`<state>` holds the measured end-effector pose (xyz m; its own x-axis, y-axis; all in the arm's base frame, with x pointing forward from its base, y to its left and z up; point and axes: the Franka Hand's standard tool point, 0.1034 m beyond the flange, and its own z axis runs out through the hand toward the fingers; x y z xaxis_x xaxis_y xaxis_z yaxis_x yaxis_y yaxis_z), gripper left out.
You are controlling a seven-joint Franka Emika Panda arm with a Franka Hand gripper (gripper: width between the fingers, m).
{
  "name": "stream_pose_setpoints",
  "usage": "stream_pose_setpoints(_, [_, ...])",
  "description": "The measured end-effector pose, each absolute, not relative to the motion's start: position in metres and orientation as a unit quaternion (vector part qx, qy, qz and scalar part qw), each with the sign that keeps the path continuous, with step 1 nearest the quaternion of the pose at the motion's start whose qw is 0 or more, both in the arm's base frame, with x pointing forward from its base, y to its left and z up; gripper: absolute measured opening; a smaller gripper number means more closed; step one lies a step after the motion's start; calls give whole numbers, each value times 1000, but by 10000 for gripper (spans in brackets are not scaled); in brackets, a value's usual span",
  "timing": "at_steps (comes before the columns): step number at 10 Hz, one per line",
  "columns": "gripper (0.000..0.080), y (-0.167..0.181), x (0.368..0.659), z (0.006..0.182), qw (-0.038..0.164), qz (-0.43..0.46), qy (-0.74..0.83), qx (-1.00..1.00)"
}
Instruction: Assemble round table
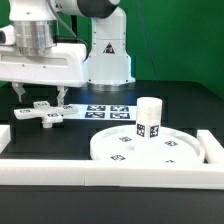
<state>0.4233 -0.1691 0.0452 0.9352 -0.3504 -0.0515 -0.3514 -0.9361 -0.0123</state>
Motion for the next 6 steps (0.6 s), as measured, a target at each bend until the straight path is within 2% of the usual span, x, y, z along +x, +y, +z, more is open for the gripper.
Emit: stream_pose_setpoints(6, [649, -157, 429, 44, 15, 30, 174, -984])
